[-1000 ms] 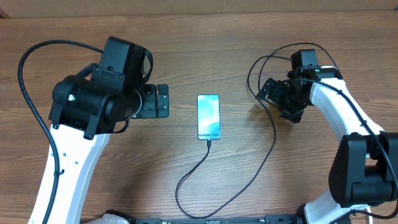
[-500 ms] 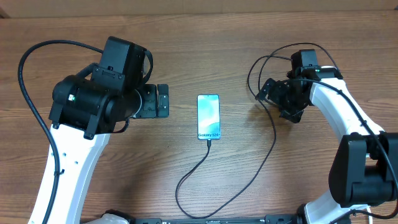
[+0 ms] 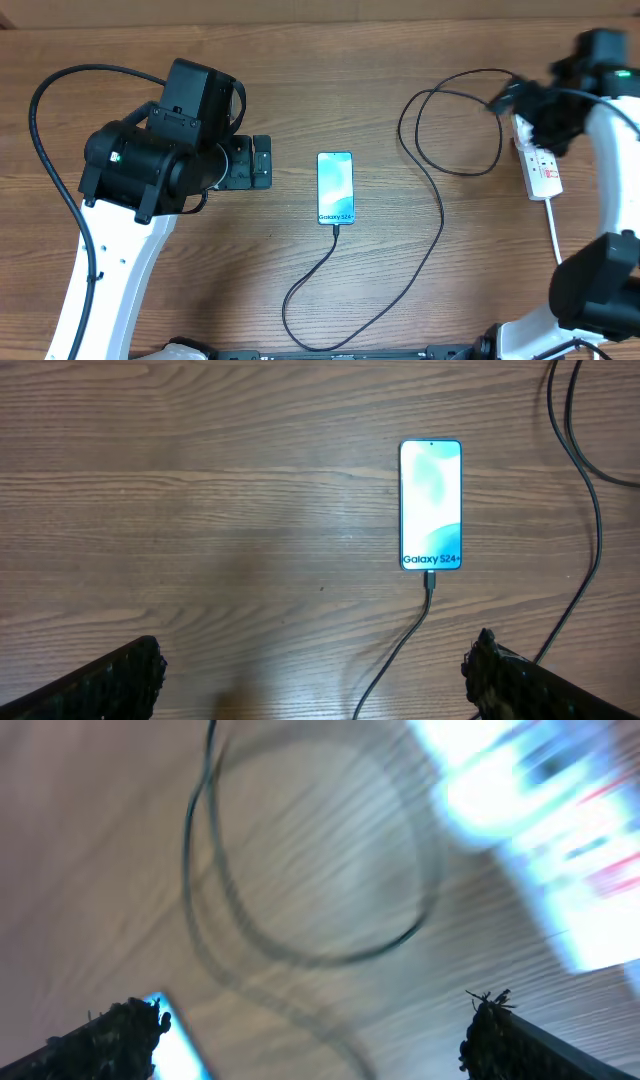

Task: Plug charger to phone and switch on socket
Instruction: 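Raise the left gripper away from the phone, then move the right gripper to the white power strip's switch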

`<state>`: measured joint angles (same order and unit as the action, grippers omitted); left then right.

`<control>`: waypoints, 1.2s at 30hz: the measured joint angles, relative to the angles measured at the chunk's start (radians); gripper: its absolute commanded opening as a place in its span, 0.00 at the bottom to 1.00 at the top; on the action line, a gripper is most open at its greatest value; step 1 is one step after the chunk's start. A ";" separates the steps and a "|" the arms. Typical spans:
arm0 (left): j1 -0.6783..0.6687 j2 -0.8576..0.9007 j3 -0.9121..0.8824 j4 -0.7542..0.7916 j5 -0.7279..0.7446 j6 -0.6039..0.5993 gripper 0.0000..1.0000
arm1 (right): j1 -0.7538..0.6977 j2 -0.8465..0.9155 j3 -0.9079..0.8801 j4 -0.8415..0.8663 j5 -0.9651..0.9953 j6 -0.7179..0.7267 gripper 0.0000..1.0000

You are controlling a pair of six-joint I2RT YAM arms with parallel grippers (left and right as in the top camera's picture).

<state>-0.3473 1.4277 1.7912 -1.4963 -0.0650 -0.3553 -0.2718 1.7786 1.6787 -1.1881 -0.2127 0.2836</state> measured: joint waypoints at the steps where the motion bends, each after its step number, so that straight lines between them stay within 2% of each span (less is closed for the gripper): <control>1: 0.000 0.000 0.000 0.000 0.000 0.000 1.00 | -0.027 -0.003 0.010 0.008 0.020 -0.005 1.00; 9: 0.000 0.000 0.000 0.000 0.000 0.000 0.99 | -0.165 -0.005 0.014 0.025 0.097 -0.019 1.00; 20: 0.000 0.000 0.000 0.000 0.000 0.000 0.99 | -0.164 0.008 0.014 0.126 0.142 -0.024 1.00; 36: 0.000 0.000 0.000 0.000 0.000 0.000 0.99 | -0.164 0.214 0.014 0.150 0.158 -0.045 1.00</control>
<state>-0.3473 1.4281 1.7912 -1.4963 -0.0650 -0.3557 -0.4358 1.9923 1.6924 -1.0382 -0.0544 0.2382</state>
